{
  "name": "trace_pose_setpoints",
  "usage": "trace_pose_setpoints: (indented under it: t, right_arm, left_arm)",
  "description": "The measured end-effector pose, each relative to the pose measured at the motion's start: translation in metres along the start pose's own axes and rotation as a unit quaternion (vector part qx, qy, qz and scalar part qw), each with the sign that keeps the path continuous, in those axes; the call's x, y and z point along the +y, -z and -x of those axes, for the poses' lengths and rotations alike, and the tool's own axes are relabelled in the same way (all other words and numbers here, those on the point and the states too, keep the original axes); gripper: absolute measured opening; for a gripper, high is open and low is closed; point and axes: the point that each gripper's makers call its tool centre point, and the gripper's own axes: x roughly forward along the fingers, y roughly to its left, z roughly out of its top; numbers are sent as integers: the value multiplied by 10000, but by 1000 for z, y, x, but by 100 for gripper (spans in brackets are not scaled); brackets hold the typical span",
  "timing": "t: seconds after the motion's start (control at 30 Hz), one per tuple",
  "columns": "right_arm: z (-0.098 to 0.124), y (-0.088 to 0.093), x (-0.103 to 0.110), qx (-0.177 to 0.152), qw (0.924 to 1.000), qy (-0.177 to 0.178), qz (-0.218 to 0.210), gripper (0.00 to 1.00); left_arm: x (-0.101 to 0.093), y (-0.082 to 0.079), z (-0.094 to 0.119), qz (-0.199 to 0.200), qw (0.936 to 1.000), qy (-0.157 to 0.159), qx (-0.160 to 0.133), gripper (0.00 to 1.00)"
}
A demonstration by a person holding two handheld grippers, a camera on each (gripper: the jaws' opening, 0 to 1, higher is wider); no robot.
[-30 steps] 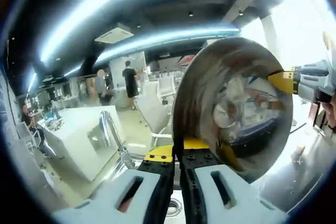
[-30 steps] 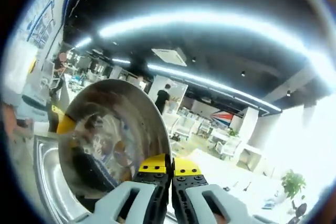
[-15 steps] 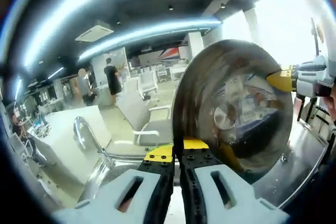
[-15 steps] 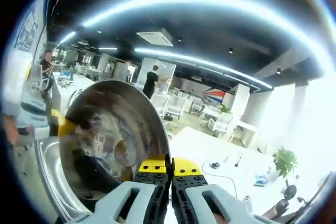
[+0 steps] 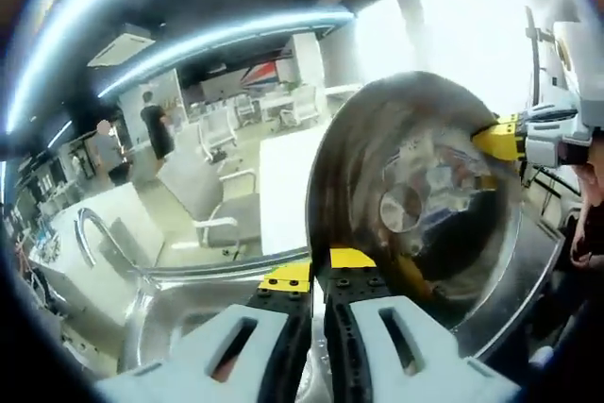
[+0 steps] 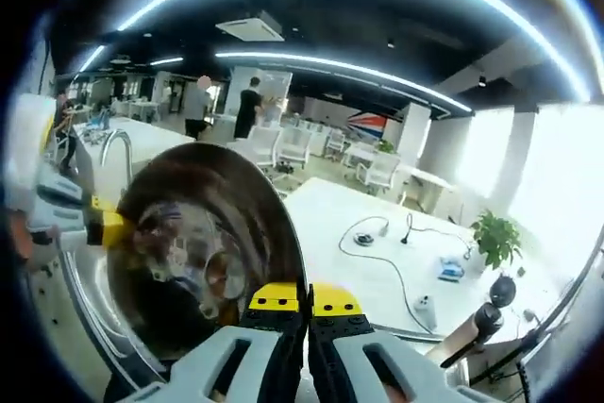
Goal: Pick up bowl with dirty water move over sink pour dirty water into sink return bowl to place
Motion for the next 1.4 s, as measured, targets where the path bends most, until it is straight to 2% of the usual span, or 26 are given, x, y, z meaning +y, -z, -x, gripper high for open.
trace_pose_setpoints:
  t: [0.23,0.33,0.4,0.67,0.97,1.07,1.17,1.3,1.4]
  right_arm:
    - [7,34,-19,522,9986,77,-45,0]
    - [9,55,-27,855,9960,35,-240,0]
    - [8,66,-32,972,9950,33,-230,0]
    - [6,121,-41,1745,9834,-134,-480,0]
    - [3,169,-47,2290,9706,-299,-679,0]
    - [3,182,-46,2413,9672,-342,-721,0]
    - [2,192,-46,2509,9645,-344,-754,0]
    - [4,207,-45,2684,9590,-421,-804,0]
    - [6,222,-42,2887,9519,-504,-892,0]
  left_arm:
    - [-35,17,-8,-293,9984,308,381,0]
    - [-49,21,-14,-379,9963,498,594,0]
    - [-58,30,-18,-440,9947,600,712,0]
    - [-91,57,-32,-679,9851,947,1265,0]
    - [-119,85,-43,-1090,9710,1150,1789,0]
    - [-125,96,-46,-1321,9660,1097,1933,0]
    - [-131,103,-49,-1332,9651,1085,1976,0]
    - [-138,117,-49,-1305,9605,1207,2141,0]
    - [-143,124,-49,-1309,9565,1281,2273,0]
